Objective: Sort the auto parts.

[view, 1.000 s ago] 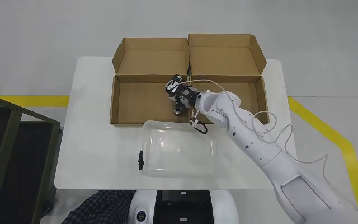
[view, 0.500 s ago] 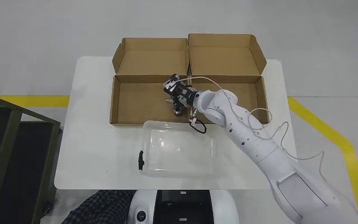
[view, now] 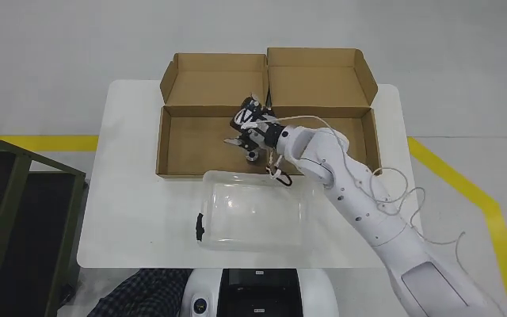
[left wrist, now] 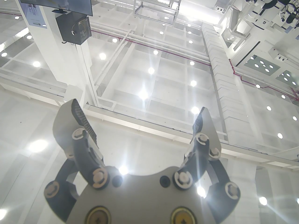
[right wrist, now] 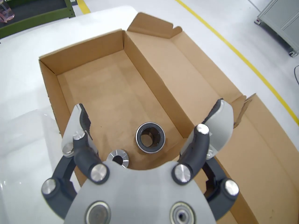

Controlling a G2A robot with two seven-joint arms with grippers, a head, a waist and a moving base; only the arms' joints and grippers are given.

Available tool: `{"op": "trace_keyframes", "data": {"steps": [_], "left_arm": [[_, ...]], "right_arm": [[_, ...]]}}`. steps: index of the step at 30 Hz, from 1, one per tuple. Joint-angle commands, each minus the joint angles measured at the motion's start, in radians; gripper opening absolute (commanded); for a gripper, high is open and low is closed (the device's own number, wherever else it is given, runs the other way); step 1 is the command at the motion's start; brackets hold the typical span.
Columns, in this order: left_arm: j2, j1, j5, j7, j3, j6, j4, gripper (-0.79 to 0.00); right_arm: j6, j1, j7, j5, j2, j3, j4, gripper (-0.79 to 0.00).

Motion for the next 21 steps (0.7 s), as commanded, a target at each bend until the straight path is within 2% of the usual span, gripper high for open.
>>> {"op": "trace_keyframes", "data": {"steps": [1, 8, 21], "left_arm": [[0.0, 0.0, 0.0, 0.0, 0.0, 0.0, 0.0, 0.0], [0.0, 0.0, 0.0, 0.0, 0.0, 0.0, 0.0, 0.0], [0.0, 0.0, 0.0, 0.0, 0.0, 0.0, 0.0, 0.0]], "right_arm": [[-0.005, -0.04, -0.004, -0.013, 0.012, 0.038, -0.069, 0.0], [-0.051, -0.22, -0.086, -0.068, 0.057, 0.198, -0.268, 0.0], [-0.051, -0.562, -0.35, -0.126, 0.112, 0.495, -0.417, 0.0]]}}
